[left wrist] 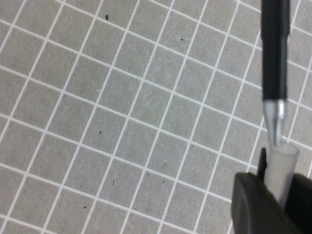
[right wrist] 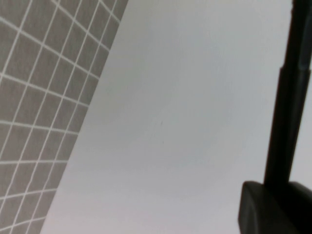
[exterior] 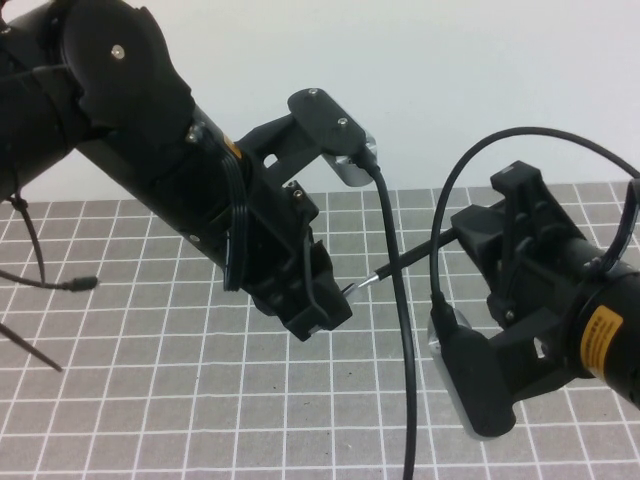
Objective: Cap the pen
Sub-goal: Put the cap on the pen
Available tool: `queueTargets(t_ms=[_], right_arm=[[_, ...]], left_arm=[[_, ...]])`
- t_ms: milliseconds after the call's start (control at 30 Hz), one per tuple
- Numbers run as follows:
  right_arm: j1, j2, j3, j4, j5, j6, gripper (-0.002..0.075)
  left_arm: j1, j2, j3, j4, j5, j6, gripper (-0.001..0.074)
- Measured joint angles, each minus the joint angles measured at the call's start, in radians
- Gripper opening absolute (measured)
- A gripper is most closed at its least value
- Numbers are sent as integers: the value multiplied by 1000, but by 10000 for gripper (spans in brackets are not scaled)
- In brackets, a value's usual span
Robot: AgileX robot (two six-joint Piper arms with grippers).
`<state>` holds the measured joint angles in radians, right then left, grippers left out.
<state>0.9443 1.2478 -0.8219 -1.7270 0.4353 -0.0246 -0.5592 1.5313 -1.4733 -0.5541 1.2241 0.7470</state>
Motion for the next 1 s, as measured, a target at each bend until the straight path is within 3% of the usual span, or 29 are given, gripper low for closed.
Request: queueTargets(t_ms=[767, 1000], right_arm=[[0, 0, -3, -7, -53, -159, 61], [0, 0, -3, -7, -57, -190, 61]], left_arm=[[0, 2, 0, -22, 7, 13, 81], [0, 43, -27, -51, 5, -63, 80]])
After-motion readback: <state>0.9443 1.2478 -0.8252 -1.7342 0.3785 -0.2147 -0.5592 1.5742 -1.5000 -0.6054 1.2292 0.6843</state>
